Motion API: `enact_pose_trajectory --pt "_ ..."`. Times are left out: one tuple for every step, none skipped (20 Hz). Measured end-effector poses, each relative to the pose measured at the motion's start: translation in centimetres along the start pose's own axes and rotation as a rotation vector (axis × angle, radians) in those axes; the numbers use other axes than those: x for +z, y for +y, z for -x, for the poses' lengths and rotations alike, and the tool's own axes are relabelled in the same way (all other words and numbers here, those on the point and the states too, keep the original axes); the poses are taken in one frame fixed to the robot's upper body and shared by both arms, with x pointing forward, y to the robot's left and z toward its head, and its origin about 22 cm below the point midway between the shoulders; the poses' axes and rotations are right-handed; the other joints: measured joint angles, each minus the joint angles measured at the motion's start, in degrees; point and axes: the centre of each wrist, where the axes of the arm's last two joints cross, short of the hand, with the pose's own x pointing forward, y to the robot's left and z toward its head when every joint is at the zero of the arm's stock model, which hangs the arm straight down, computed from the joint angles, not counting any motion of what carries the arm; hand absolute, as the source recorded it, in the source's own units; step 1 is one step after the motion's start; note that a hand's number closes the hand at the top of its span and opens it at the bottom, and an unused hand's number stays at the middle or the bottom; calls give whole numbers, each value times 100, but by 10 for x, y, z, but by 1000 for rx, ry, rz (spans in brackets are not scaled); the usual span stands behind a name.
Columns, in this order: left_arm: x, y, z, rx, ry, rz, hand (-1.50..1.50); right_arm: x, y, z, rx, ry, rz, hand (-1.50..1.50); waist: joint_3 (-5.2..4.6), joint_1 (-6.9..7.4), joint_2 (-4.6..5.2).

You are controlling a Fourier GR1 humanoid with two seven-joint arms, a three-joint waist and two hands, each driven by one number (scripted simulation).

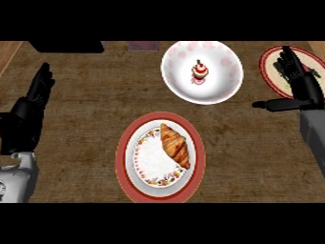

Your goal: Pick the cupcake from the plate and place it in the bowl

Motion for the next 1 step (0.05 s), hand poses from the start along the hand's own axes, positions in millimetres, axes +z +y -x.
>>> enact_pose_trajectory --pt "-1 1 0 -1 1 0 0 2 2 2 -6 -6 -4 -150 -1 -2 -1"
